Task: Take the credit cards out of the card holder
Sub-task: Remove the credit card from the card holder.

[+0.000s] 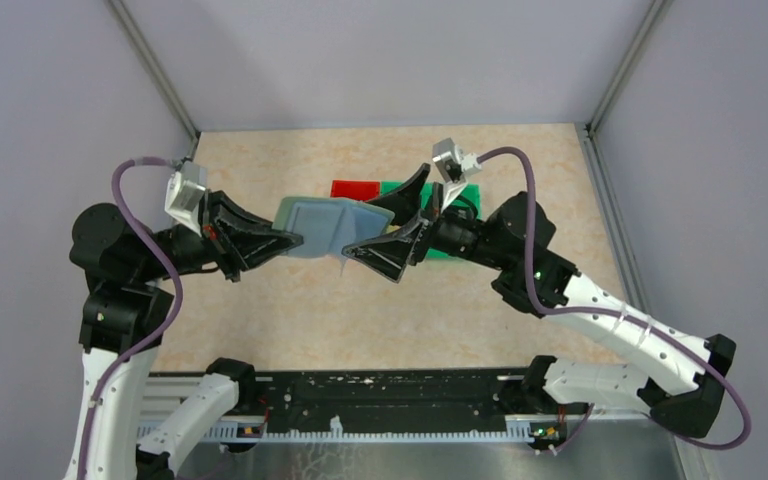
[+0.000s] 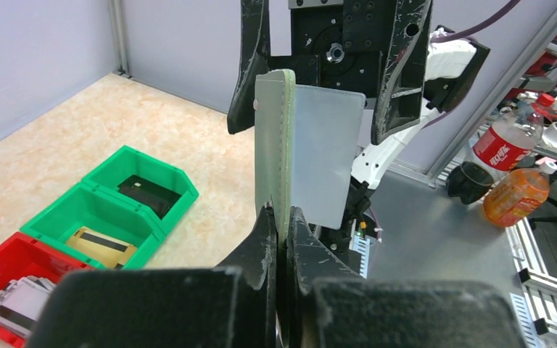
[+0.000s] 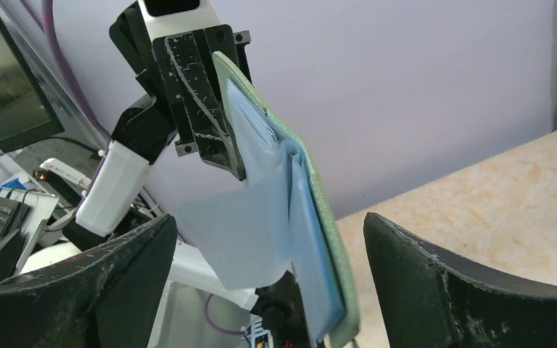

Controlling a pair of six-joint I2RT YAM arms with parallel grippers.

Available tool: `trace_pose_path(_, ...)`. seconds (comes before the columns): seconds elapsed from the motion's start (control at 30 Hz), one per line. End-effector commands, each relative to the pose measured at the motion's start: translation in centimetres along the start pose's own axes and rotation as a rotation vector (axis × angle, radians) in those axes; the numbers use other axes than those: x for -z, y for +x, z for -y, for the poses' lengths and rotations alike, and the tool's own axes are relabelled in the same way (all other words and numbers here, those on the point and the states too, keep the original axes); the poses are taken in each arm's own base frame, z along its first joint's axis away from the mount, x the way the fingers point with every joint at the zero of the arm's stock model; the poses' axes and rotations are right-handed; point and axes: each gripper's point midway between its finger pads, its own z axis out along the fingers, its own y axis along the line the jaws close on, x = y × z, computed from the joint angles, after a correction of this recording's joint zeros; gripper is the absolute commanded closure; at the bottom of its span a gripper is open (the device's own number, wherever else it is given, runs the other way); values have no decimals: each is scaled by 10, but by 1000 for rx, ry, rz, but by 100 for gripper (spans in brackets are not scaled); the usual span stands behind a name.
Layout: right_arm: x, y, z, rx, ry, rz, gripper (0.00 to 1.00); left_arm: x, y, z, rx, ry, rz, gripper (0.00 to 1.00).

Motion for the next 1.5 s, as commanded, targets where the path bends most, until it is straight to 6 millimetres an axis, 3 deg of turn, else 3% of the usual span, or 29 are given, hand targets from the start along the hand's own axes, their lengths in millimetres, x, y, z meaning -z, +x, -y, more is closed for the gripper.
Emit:
trace_pose_path(0.0, -16, -18, -10, -35, -35, 56, 1, 1, -3, -4, -57, -25, 22, 100)
trace_pose_path(0.17, -39, -4, -1, -58, 50, 76, 1, 1, -2, -4, -58, -24, 22, 100)
trace_pose_path(0.37, -49, -10, 5, -50, 113, 134, 3, 1, 2, -2, -68, -6, 6, 100)
trace_pose_path(0.5, -49, -14, 10, -57, 140, 157, 26, 2, 6, 5, -60, 34, -9, 100)
trace_pose_path(0.73, -43, -13, 21, -18, 202, 152, 88, 4, 7, 27, 6, 148, -37, 100)
trace_pose_path(0.8, -40, -13, 21, -9, 207, 154, 98, 5, 7, 31, 17, 173, -43, 100)
trace_pose_path(1.17, -23, -17, 7, 0, 132, 178, 100, 4, 3, 44, 117, 276, -83, 60)
trace_pose_path(1.33, -22, -17, 2, -8, 96, 175, 100, 4, 4, 44, 121, 284, -85, 62)
trace_pose_path(1.47, -19, -18, -1, -7, 76, 180, 100, 4, 2, 45, 113, 283, -83, 72)
